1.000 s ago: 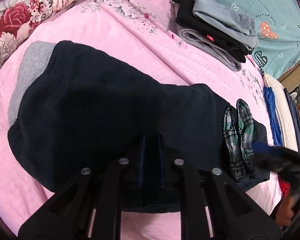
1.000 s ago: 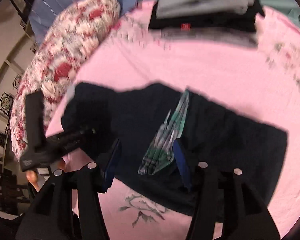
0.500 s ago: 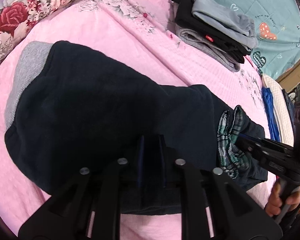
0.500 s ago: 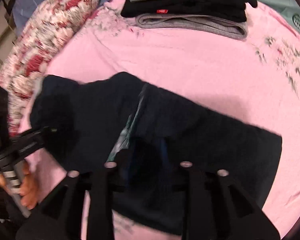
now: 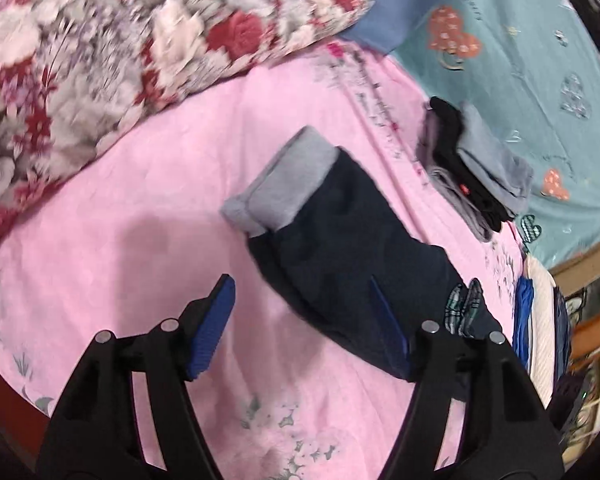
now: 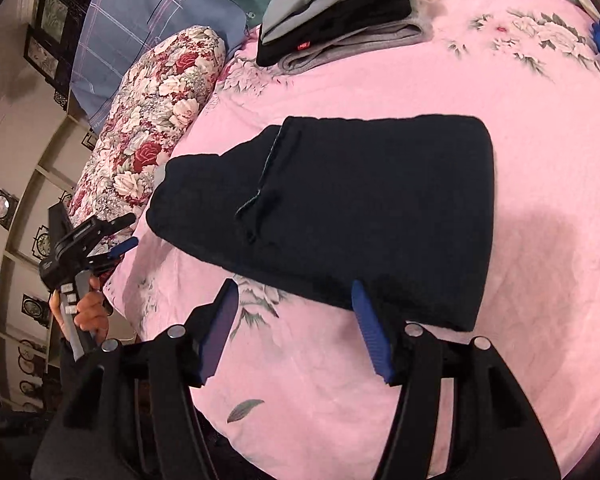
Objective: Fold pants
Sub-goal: 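Grasp the grey cuff end with the left tool and lift it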
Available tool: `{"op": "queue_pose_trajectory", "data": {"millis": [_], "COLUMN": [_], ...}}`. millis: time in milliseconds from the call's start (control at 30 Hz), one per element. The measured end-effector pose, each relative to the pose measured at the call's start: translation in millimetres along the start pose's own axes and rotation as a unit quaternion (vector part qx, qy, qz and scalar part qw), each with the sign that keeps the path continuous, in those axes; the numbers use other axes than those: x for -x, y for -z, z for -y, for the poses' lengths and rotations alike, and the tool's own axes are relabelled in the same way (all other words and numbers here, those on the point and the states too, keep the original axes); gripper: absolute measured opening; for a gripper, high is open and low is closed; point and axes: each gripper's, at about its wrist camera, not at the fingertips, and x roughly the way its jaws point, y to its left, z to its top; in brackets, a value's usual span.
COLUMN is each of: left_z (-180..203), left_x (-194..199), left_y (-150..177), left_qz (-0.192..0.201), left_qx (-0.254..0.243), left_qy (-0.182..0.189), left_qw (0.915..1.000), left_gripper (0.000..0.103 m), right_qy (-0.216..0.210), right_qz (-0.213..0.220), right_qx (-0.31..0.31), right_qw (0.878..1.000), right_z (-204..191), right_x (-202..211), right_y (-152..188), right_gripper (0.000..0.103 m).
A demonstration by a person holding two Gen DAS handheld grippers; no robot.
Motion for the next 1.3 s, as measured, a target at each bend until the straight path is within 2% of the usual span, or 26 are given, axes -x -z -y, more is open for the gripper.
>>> {"op": "queue_pose_trajectory", "data": {"millis": [167,300,367,467,500,533,567,667,800,933,967,1000,1033,1167,1300], "left_z": [-3,-1,2,7,9,10,10,2,3,22,28,34,39,52,52], "left_x": [-35,-52,-62,-76,-81,-84,-85,-83,-63,-28,-22,-17,-15,-13,-9], "left_y": [-6,-21,-31,-46,-50,-52,-53,-51,-43,-30,-27,-24,-22,-16,-19], "left_qz": [-0.054,-0.056,-0.058,-0.049,-0.045,-0.039,-0.033,-0.029,0.003,0.046,0.054,0.063,0.067,0.080,0.077], "left_qx": [0.037,0.045,0.043,0.039,0.037,0.040,0.043,0.060,0.057,0.020,0.009,-0.006,-0.017,-0.049,-0.047], "left_qy": [-0.001,-0.004,0.003,0.005,0.005,0.003,-0.001,0.044,0.086,0.127,0.133,0.134,0.130,0.109,0.130], "left_qw": [0.9978,0.9974,0.9974,0.9980,0.9983,0.9985,0.9985,0.9968,0.9946,0.9907,0.9896,0.9891,0.9891,0.9896,0.9874], "left_gripper": [0.068,0.069,0.081,0.082,0.081,0.069,0.046,0.025,0.021,0.021,0.021,0.021,0.021,0.021,0.021], "right_qy": [-0.006,-0.004,-0.006,-0.008,-0.008,-0.008,-0.007,0.001,0.016,0.031,0.033,0.035,0.040,0.039,0.042], "right_qz": [0.015,0.030,0.032,0.028,0.024,0.023,0.021,0.018,-0.005,-0.014,-0.011,-0.008,-0.013,-0.042,-0.081], "right_qx": [-0.008,-0.029,-0.039,-0.045,-0.045,-0.044,-0.040,-0.039,-0.038,0.005,0.014,0.026,0.044,0.083,0.075], "right_qw": [1.000,0.999,0.999,0.999,0.999,0.999,0.999,0.999,0.999,0.999,0.999,0.999,0.998,0.995,0.993], "right_z": [13,26,30,33,32,32,31,29,25,-1,-8,-16,-28,-63,-79], "right_x": [21,30,30,26,24,25,24,22,6,-12,-16,-22,-32,-76,-133], "right_y": [13,16,17,17,17,18,18,19,13,-9,-14,-21,-31,-68,-99], "right_gripper": [0.060,0.060,0.060,0.060,0.060,0.060,0.060,0.060,0.060,0.060,0.052,0.028,0.019,0.017,0.017]}}
